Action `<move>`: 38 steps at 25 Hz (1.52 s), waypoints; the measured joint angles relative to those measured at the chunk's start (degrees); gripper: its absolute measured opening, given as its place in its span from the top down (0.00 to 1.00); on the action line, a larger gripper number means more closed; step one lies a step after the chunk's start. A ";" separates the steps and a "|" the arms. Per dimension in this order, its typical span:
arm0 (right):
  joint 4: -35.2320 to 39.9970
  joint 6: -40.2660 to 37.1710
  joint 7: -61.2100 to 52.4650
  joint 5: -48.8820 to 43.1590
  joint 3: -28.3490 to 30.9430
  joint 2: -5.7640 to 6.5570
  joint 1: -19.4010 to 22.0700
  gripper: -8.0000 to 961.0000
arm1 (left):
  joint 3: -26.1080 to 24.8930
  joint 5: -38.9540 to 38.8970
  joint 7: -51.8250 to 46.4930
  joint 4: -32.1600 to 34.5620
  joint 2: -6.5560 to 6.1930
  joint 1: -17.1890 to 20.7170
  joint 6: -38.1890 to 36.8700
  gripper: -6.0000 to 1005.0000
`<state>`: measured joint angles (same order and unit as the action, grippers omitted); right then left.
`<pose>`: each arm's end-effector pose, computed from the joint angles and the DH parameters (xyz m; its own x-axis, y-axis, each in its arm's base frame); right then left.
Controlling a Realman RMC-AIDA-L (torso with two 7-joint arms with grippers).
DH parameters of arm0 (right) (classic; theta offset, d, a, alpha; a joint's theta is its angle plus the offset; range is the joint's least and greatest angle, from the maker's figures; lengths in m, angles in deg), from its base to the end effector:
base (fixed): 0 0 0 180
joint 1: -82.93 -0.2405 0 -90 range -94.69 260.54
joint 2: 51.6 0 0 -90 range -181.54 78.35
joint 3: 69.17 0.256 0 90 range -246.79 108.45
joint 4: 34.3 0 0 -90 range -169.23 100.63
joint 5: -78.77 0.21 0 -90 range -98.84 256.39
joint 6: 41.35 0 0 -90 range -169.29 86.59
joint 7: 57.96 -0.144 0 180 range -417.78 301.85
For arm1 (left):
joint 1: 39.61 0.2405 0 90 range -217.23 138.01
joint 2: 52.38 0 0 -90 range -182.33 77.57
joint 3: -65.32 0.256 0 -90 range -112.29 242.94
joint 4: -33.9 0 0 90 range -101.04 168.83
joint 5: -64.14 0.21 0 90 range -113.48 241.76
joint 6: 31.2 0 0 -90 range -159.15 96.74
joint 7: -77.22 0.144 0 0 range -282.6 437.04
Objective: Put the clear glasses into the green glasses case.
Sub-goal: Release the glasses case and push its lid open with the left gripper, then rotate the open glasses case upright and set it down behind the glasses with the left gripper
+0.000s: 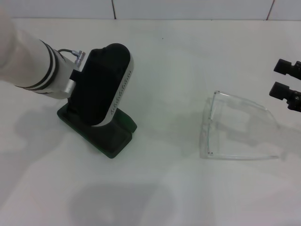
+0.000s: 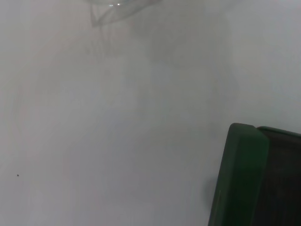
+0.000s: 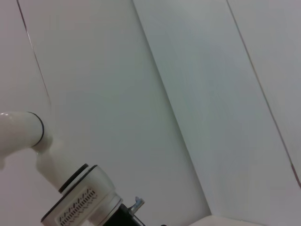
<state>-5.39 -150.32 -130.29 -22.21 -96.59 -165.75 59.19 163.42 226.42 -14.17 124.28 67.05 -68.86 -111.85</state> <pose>0.2811 0.2815 0.0615 0.5376 -0.1960 -0.8201 -0.4654 -0.8800 -0.0948 -0.1533 0.3447 -0.0171 0.5843 -0.4560 -0.6713 -0.6274 -0.7785 -0.0172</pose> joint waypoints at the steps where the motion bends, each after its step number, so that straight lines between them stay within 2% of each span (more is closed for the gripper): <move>1: 0.00 -0.01 0.00 0.00 0.00 -0.05 0.11 0.13 | 0.02 0.00 0.13 -0.32 0.00 -0.16 0.14 0.68; 7: 0.00 -0.01 0.02 0.60 0.00 -0.15 0.50 0.13 | -0.07 0.04 0.41 -2.15 -0.01 -0.80 1.26 0.70; 29: 0.00 0.41 0.64 0.85 0.00 -0.27 1.17 0.13 | -0.13 0.13 0.30 -2.13 0.13 -0.55 1.39 0.81; 38: 0.00 0.03 1.80 0.89 2.01 -0.08 1.95 0.13 | -1.87 -0.64 -4.58 1.70 0.43 0.38 1.37 0.81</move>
<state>-5.39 -150.29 -128.49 -21.32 -94.58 -165.83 61.14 161.55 225.78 -18.75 125.97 67.48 -68.48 -110.49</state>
